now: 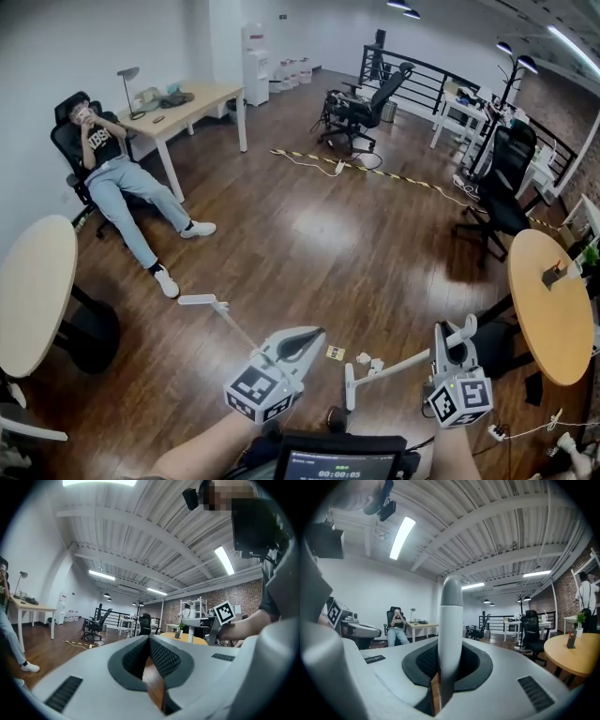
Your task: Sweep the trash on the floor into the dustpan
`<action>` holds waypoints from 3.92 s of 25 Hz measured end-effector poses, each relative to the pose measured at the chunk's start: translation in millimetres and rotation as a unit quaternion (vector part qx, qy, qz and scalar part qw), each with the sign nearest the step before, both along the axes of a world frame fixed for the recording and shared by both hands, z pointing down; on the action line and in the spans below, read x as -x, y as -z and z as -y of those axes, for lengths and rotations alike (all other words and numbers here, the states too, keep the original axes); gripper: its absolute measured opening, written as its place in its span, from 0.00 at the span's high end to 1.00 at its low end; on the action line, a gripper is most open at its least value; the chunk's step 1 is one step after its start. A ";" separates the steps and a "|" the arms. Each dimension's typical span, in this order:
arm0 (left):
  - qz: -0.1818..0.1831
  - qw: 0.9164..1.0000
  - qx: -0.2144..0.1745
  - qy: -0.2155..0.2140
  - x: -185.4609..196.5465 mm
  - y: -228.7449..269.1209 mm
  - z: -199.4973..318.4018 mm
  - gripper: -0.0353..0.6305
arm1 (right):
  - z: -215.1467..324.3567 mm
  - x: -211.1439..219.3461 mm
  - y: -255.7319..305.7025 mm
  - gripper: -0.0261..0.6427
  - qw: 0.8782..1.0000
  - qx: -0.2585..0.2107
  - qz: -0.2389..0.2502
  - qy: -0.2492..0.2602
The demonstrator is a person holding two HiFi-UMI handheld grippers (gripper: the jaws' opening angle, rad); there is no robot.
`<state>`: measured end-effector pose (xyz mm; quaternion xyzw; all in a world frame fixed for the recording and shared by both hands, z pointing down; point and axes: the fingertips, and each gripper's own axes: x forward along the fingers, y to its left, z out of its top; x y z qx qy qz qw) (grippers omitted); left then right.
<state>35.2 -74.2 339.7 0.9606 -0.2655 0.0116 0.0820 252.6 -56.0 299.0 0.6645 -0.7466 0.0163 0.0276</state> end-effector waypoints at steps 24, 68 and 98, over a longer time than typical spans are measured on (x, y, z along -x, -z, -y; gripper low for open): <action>0.053 0.982 0.054 0.174 -138.6 -152.4 94.6 0.94 | 212.4 -118.4 -177.2 0.88 0.974 0.051 -0.055 0.215; 0.084 0.967 0.119 0.211 -95.7 -235.1 125.4 0.94 | 223.2 -30.2 -328.7 0.88 0.918 0.075 -0.069 0.384; 0.120 0.989 0.086 0.001 80.4 -244.7 58.8 0.94 | 77.9 132.5 -341.5 0.88 0.974 0.123 -0.077 0.172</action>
